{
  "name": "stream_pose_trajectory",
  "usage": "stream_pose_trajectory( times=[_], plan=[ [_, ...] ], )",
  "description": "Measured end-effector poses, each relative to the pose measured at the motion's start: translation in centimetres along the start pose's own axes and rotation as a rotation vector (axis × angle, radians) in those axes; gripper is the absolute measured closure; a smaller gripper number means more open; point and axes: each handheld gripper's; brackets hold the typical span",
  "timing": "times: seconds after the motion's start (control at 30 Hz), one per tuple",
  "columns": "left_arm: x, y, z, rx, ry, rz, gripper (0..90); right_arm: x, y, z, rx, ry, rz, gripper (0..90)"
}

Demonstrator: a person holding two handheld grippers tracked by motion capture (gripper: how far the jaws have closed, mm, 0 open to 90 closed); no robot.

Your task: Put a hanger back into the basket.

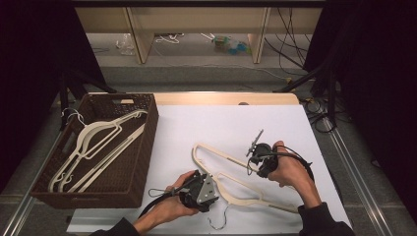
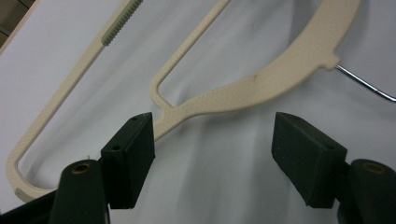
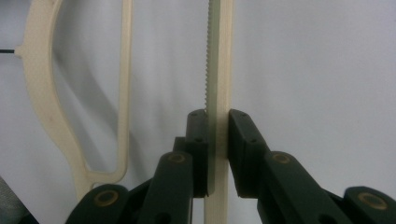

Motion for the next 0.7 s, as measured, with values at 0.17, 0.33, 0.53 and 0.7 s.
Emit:
stream_pose_trajectory(
  times=[0.17,0.33,0.53,0.7],
  plan=[
    [0.5,-0.2,0.0,0.033,-0.003,0.014,31.3,0.0,0.0,0.0,0.010,-0.007,0.005,79.5],
    [0.8,-0.6,-0.1,0.045,-0.017,0.018,31.2,-0.1,0.0,-0.1,0.007,-0.011,0.000,79.5],
    [1.1,-1.1,-0.3,0.092,-0.038,0.016,29.0,-0.1,0.1,-0.3,-0.008,-0.014,0.007,79.6],
    [0.6,-1.6,-0.8,0.128,-0.035,-0.062,28.8,0.7,0.4,-0.7,-0.008,-0.063,-0.004,79.6]
  ],
)
Point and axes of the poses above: each handheld gripper's, and its own axes: x roughly forward along the jaws, y roughly out of its underside, z roughly to its left, and after that the axes turned 2 degrees about y, right-handed
